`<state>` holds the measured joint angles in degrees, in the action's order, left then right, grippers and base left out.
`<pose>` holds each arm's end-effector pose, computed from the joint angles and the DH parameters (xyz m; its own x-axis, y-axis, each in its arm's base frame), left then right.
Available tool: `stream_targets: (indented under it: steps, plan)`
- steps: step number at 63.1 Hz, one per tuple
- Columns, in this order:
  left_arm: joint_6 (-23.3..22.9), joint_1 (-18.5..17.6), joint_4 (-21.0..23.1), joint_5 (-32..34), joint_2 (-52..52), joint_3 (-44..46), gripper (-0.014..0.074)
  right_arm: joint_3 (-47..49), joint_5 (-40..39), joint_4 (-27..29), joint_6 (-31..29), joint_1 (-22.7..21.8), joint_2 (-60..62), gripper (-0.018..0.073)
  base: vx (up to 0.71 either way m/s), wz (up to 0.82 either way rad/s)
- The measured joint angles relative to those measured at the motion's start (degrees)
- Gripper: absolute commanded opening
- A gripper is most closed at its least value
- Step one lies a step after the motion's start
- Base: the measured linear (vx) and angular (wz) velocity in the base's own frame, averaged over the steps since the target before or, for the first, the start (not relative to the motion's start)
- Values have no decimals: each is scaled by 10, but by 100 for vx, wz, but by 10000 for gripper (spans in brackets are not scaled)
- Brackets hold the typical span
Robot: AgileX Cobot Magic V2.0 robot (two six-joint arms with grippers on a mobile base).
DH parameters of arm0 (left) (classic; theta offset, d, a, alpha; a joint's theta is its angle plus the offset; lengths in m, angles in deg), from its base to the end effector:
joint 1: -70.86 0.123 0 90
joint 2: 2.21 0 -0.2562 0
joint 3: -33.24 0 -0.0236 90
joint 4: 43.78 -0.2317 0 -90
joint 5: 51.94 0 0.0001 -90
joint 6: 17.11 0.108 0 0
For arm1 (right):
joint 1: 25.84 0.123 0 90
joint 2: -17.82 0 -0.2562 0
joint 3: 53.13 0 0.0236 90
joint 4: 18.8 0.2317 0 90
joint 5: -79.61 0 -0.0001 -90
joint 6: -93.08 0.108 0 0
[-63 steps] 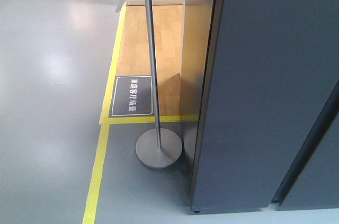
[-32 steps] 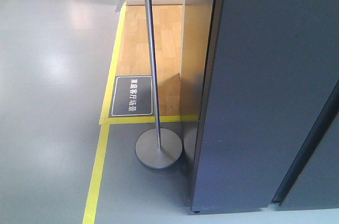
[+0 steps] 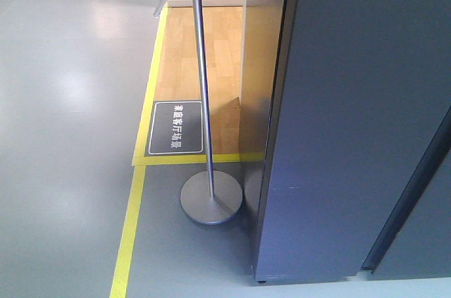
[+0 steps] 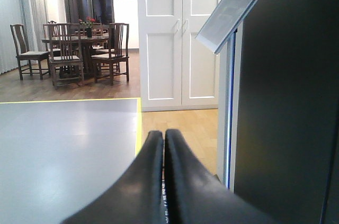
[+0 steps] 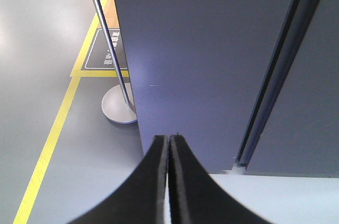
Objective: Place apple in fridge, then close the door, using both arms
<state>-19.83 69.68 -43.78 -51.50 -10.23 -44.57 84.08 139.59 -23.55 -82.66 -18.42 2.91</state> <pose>0.0833 -0.0017 0.2077 0.0793 -0.0491 -0.9956 0.0244 0.9986 -0.0473 0.0318 -0.0037 0.2827 -0.4612 -0.0271 -0.8869 -0.0507 0.9987 -0.0041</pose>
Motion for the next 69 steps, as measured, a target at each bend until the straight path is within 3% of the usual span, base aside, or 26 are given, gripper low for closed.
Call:
stream_targets:
  steps: [24, 38, 69]
  plan:
    - [-6, 2, 0, -4, 0, 0, -6, 0, 0, 0, 0, 0, 0, -3, 0, 0]
    - [-6, 31, 0, -4, 0, 0, -6, 0, 0, 0, 0, 0, 0, -3, 0, 0]
    - [-6, 35, 0, -4, 0, 0, -6, 0, 0, 0, 0, 0, 0, -3, 0, 0]
